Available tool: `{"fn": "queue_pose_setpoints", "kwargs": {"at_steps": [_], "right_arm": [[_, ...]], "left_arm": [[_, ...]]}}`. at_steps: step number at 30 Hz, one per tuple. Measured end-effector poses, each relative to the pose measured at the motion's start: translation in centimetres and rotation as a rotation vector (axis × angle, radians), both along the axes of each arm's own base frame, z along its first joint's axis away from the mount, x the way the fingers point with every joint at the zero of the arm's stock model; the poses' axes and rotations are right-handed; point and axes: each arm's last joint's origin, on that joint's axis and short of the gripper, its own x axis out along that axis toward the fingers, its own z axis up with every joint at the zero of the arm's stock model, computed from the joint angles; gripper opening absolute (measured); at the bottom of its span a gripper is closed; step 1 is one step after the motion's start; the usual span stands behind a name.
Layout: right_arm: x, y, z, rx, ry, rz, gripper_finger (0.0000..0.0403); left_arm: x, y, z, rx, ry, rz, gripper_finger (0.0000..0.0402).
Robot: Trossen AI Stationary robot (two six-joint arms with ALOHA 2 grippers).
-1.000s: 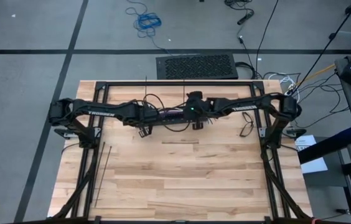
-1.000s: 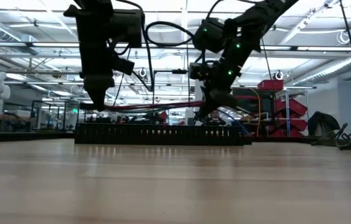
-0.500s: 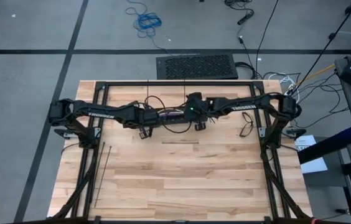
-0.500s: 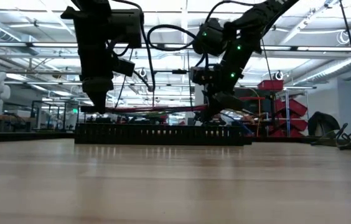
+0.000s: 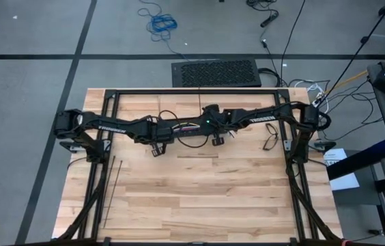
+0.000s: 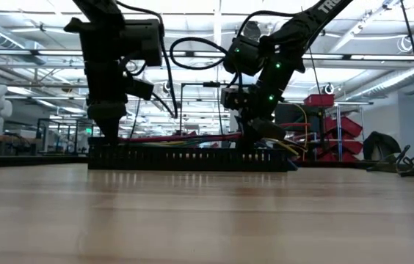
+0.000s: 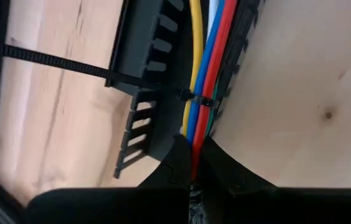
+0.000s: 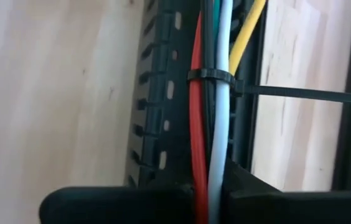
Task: Ziptie cables
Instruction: Put the ziptied cables into the black cable duct
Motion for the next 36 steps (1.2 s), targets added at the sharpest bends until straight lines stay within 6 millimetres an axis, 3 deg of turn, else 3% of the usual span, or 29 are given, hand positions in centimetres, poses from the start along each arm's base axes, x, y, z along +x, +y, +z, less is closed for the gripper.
{"fn": "queue_pose_setpoints", "kwargs": {"at_steps": [12,20,26,31,36], "right_arm": [[-0.3,0.5,-0.2,0.091,0.015,0.006,0.0016],[-0.8,0.7,0.3,0.025,0.061,-0.011,0.013],[-1.5,0.8,2.2,0.024,0.023,-0.025,0.0181],[-2.6,1.3,5.1,0.057,-0.033,-0.01,0.0178],[-3.9,2.3,7.2,0.274,-0.064,0.007,0.0164]], "left_arm": [[0.0,-0.2,0.0,-0.024,0.018,-0.046,0.0014],[-0.7,-0.2,-0.3,-0.045,0.094,-0.04,0.0019],[-0.6,-0.3,0.0,-0.077,0.096,-0.049,0.0053],[0.2,-0.3,2.0,-0.108,0.093,-0.069,0.0057],[1.1,-0.5,4.2,-0.215,0.036,-0.12,0.0059]]}}
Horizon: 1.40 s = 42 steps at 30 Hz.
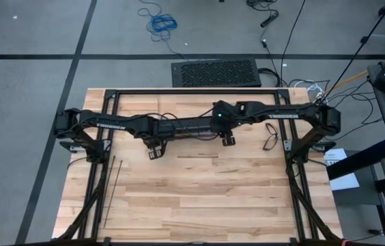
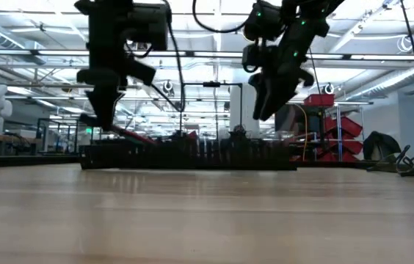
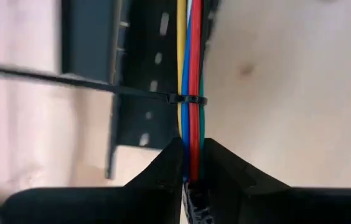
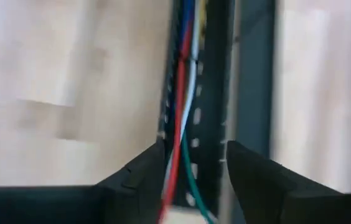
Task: Ziptie cables
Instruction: Put the ziptied cables into the black cable duct
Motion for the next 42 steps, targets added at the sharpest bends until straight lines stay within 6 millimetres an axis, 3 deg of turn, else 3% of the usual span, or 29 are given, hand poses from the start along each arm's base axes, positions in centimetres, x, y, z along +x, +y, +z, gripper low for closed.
{"fn": "queue_pose_setpoints", "kwargs": {"at_steps": [4,10,20,25,30,36,42], "right_arm": [[-0.8,1.1,-0.2,0.206,0.057,-0.007,0.0156],[-0.5,3.3,-0.2,0.244,0.08,0.02,0.0155],[-0.2,5.9,1.0,0.249,0.006,0.075,0.0155],[-0.1,6.9,1.0,0.254,0.003,0.095,0.0155],[0.0,7.3,1.1,0.256,-0.002,0.104,0.0155],[-0.1,7.4,1.0,0.266,0.006,0.088,0.0155],[-0.1,7.9,1.0,0.267,0.01,0.1,0.0155]], "left_arm": [[0.4,-0.7,0.9,-0.079,-0.03,-0.037,0.006],[0.5,-1.6,1.0,-0.071,-0.027,-0.073,0.0061],[-0.7,-1.4,-1.7,0.103,0.041,-0.076,0.0061],[-0.6,-1.6,-2.8,0.07,-0.004,-0.082,0.0065],[-0.5,-1.8,-3.2,0.025,-0.033,-0.103,0.0105],[-1.1,-1.5,-3.2,0.109,0.031,-0.057,0.0169],[-1.3,-2.0,-3.2,0.107,0.04,-0.049,0.0196]]}}
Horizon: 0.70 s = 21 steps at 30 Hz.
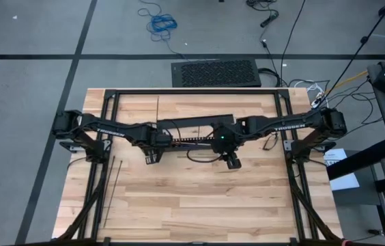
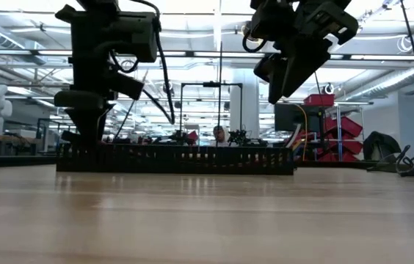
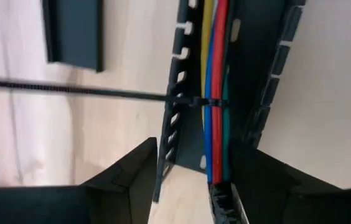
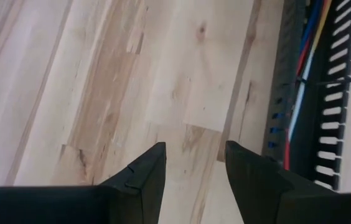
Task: Ziptie cables
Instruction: Put the ziptied cables into the black cable duct
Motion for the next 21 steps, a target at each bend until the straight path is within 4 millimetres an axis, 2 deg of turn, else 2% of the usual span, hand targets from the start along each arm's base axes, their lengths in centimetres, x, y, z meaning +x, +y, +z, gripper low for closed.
{"fn": "queue_pose_setpoints", "kwargs": {"at_steps": [5,13,17,19,21], "right_arm": [[0.1,0.2,0.0,0.001,-0.005,0.003,0.0155],[0.0,1.1,0.0,0.001,0.002,0.029,0.0155],[-0.2,1.1,-0.1,-0.002,0.021,0.026,0.0155],[-0.2,1.1,-0.1,-0.003,0.021,0.027,0.0155],[-0.1,1.2,0.0,-0.005,0.018,0.03,0.0155]], "left_arm": [[0.8,-0.9,0.0,-0.09,-0.079,-0.053,0.0216],[1.4,-1.9,1.0,-0.1,-0.134,-0.032,0.0259],[0.9,-2.2,2.2,0.02,-0.064,-0.003,0.0261],[0.2,-2.1,2.4,0.102,-0.013,0.037,0.0261],[-0.2,-2.0,2.3,0.111,0.019,0.06,0.0261]]}}
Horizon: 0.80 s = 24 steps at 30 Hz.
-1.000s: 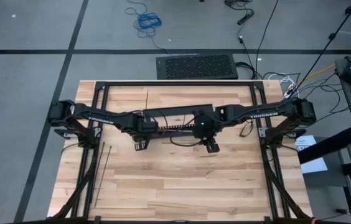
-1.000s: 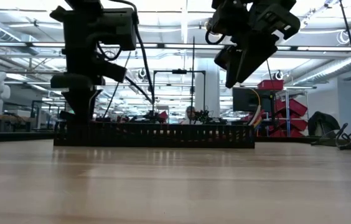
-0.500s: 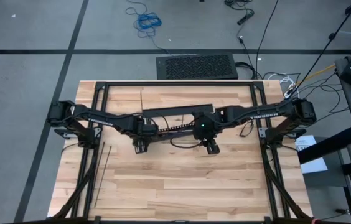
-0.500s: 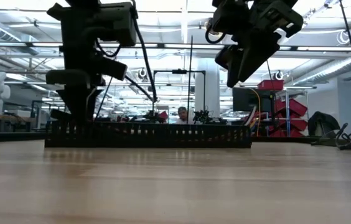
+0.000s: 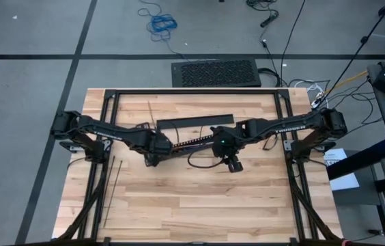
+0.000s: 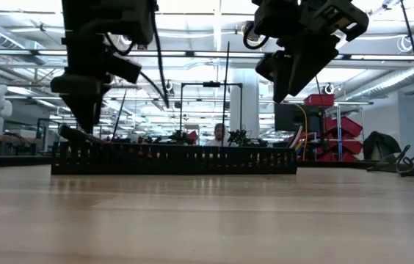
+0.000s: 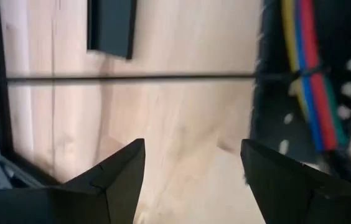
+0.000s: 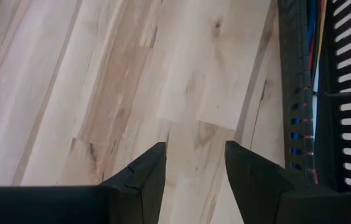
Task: Ziptie cables
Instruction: Put the ziptied cables into the black cable duct
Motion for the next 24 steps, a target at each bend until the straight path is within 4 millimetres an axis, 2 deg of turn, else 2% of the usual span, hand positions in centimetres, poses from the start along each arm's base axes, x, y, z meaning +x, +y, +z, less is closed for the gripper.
{"fn": "queue_pose_setpoints", "kwargs": {"at_steps": [5,11,14,19,24], "right_arm": [[0.0,0.0,0.0,0.0,-0.003,0.0,0.0155],[0.0,-0.1,0.0,-0.025,-0.003,-0.009,0.0155],[0.1,-0.1,0.0,-0.028,-0.009,-0.004,0.0155],[0.1,-0.1,0.0,-0.028,-0.015,-0.003,0.0155],[0.2,-0.1,0.1,-0.028,-0.023,-0.003,0.0155]], "left_arm": [[0.0,-0.9,0.4,-0.016,-0.006,0.016,0.0261],[1.3,-2.9,2.6,-0.085,-0.122,-0.017,0.0261],[1.6,-3.9,3.1,-0.162,-0.151,-0.027,0.026],[1.3,-4.7,2.5,-0.221,-0.116,-0.022,0.0256],[0.6,-4.2,0.5,-0.218,-0.078,-0.015,0.0241]]}}
